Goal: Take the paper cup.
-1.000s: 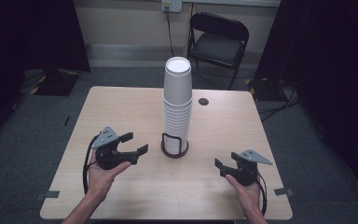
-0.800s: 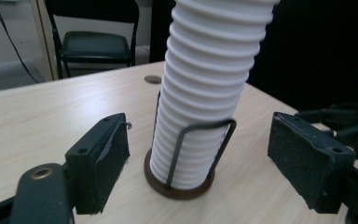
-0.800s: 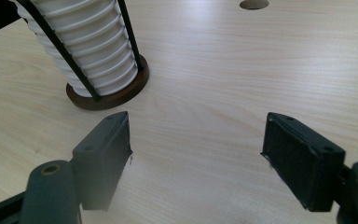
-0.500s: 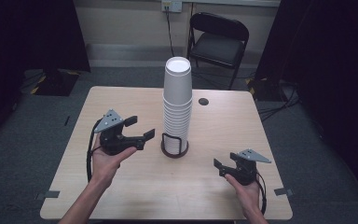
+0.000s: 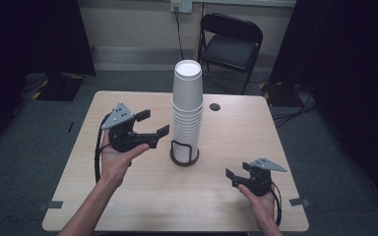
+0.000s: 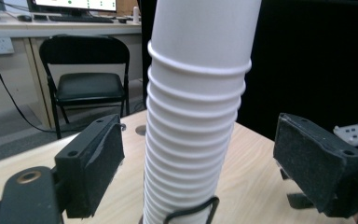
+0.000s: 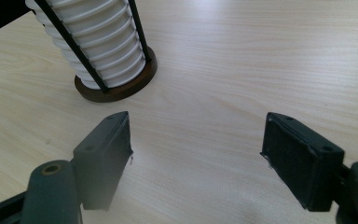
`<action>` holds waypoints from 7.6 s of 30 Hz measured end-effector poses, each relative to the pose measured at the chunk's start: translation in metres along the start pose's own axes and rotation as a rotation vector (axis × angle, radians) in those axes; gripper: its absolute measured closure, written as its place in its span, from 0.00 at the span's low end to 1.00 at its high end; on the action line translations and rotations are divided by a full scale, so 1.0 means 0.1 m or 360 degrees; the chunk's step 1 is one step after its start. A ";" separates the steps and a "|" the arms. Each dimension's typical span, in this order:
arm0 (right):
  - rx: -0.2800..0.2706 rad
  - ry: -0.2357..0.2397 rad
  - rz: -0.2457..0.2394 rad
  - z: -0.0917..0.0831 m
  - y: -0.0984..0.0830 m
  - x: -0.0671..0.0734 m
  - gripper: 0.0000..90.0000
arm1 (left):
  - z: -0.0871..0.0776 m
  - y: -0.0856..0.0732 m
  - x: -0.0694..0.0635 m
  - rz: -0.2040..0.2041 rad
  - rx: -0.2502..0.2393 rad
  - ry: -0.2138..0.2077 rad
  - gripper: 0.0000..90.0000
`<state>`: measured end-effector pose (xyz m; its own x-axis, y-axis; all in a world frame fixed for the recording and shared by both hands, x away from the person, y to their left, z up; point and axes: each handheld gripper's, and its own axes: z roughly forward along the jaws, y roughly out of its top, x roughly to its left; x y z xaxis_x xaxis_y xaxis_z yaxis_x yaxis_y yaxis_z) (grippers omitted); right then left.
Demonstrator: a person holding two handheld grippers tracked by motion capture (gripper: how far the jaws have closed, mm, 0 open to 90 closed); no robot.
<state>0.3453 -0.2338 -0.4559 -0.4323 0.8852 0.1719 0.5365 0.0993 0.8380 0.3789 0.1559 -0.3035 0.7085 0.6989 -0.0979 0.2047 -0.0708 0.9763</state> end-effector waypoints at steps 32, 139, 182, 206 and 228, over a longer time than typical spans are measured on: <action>0.0003 0.0031 0.0019 0.01 0.01 -0.01 0.26 | 0.45 0.63 -0.10 0.0112 -0.0001 0.0011 0.18; -0.0033 0.0143 -0.0022 0.01 0.01 0.05 0.26 | 0.78 1.19 -0.12 0.0175 -0.0228 0.0031 0.13; -0.0003 0.0155 -0.0057 0.04 0.00 0.12 0.26 | 0.18 1.17 0.16 -0.0010 -0.0298 0.0140 0.13; -0.0043 0.0249 -0.0176 0.10 -0.04 0.34 0.31 | -0.12 0.33 0.16 -0.0192 -0.0130 0.0171 0.14; -0.0097 0.0375 -0.0251 0.18 0.06 0.68 0.32 | 0.08 -0.39 -0.19 -0.0313 0.0167 0.0009 0.14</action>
<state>0.3328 -0.1652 -0.4483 -0.6673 0.7303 0.1464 0.4076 0.1936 0.8924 0.3634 0.1398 -0.3413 0.6443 0.7104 -0.2833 0.4080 -0.0059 0.9130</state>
